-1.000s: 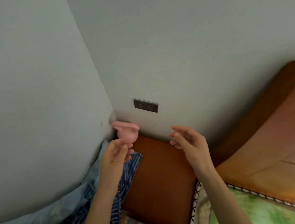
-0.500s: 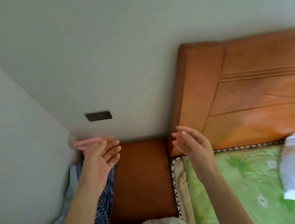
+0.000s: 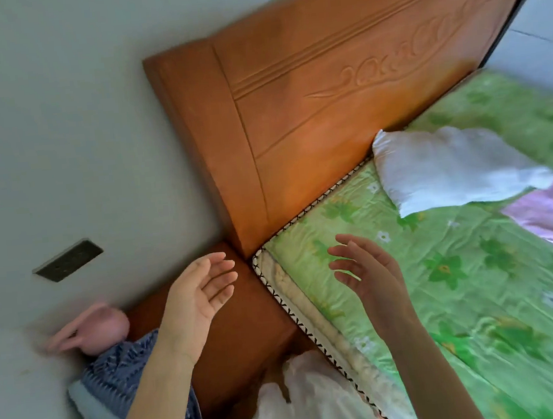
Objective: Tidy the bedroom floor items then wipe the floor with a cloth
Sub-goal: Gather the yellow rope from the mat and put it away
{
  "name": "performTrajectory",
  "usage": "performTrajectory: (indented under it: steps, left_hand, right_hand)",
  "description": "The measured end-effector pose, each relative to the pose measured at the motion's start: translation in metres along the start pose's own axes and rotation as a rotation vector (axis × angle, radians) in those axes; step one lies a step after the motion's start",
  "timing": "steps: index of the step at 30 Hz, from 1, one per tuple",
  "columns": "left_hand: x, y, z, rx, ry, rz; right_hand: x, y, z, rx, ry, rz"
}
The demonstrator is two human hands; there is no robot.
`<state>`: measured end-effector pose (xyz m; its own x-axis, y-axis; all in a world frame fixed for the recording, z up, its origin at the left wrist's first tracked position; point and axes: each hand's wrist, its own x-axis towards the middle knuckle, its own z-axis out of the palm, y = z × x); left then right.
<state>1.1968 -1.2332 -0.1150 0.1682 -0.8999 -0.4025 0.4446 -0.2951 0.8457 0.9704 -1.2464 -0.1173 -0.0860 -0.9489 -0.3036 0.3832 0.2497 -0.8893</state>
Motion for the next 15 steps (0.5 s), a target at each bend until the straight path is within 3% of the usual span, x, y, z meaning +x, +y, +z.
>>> performTrajectory:
  steps: [15]
  left_hand:
    - [-0.068,-0.083,0.145,0.251,-0.442,-0.183]
  right_hand:
    - [-0.132,-0.019,-0.153,0.148,0.468,-0.153]
